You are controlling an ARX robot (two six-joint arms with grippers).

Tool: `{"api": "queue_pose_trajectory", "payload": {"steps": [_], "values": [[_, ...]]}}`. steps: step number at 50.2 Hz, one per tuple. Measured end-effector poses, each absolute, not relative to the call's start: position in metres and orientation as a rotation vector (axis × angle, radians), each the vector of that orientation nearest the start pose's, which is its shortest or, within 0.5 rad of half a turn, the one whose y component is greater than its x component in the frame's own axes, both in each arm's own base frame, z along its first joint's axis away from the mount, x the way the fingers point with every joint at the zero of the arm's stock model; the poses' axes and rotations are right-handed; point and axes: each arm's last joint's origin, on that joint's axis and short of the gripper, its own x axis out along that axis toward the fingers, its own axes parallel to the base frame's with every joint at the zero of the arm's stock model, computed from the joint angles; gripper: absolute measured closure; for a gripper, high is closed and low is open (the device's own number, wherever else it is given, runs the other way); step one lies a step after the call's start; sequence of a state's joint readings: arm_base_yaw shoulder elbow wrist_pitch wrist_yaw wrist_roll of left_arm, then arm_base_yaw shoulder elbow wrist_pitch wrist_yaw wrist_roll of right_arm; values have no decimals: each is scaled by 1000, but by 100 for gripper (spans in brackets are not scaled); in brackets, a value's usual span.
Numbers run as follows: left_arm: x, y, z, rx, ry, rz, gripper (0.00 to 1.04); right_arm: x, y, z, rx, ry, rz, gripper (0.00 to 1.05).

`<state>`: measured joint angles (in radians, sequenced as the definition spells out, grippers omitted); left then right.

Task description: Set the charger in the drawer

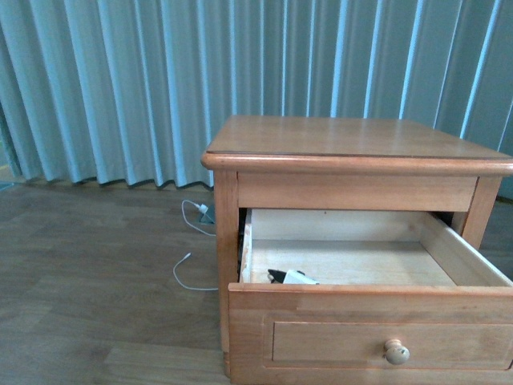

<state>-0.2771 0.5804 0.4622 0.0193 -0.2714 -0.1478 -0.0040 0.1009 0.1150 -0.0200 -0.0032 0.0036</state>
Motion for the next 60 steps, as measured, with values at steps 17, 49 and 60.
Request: {"api": "queue_pose_trajectory", "payload": {"steps": [17,49,60], "values": [[109,-19,245,-166,79,50,6,98,0,193,4,6,-1,8],[98,0,196,-13,7,-3,101,98,0,193,3,6,0,8],[98,0,186,-8,8,-1,101,98,0,193,3,6,-2,8]]}}
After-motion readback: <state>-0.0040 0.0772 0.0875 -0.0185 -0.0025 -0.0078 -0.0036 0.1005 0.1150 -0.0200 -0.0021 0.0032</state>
